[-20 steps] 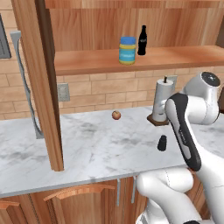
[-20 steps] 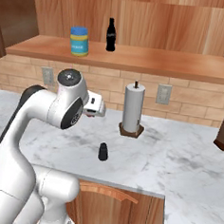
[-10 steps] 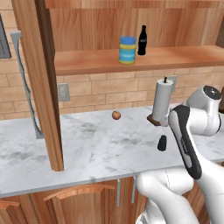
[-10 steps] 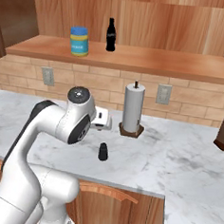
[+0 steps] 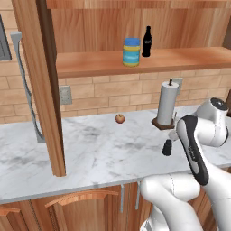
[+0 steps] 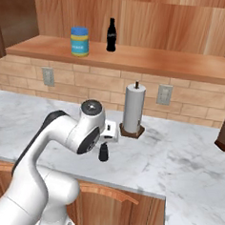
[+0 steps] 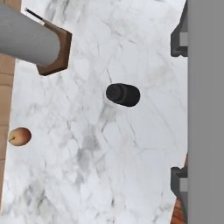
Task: Pick the shaker and mayonnaise from the counter and place them in the cabinet.
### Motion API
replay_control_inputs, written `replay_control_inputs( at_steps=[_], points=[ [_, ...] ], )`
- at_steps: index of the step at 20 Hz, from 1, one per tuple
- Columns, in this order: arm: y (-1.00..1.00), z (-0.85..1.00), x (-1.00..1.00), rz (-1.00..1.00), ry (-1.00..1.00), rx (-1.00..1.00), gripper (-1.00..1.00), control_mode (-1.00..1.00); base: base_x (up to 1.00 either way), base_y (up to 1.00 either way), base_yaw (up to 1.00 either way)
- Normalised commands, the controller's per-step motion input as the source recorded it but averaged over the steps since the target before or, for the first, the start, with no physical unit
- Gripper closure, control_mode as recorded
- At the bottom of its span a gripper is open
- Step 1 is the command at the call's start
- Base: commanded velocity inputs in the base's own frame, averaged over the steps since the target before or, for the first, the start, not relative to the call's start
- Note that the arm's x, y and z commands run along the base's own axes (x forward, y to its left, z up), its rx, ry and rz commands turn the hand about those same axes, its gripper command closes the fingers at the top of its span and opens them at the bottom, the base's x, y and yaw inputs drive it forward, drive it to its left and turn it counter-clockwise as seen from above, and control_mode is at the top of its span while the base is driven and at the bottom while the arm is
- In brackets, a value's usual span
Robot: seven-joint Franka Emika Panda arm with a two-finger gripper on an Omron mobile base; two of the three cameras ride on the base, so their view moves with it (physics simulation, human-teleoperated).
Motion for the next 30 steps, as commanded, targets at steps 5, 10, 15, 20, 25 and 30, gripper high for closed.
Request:
replay_control_inputs(
  at_steps=[5,10,15,20,25,30],
  points=[
    [-0.03,-0.33,0.00,0.05,0.10,0.00,-1.00,-1.00,0.00,0.00,0.00],
    [0.00,-0.30,0.00,0.05,0.06,0.00,-1.00,-1.00,0.00,0.00,0.00],
    [0.00,-0.24,0.02,0.05,0.01,0.00,-1.00,-1.00,0.00,0.00,0.00],
    [0.00,-0.26,0.14,0.02,0.00,0.00,-1.00,-1.00,0.00,0.00,0.00],
    [0.00,-0.35,0.26,0.01,0.00,0.00,-1.00,-1.00,0.00,0.00,0.00],
    [0.00,-0.26,0.19,0.01,0.00,0.00,-1.00,-1.00,0.00,0.00,0.00]
  ],
)
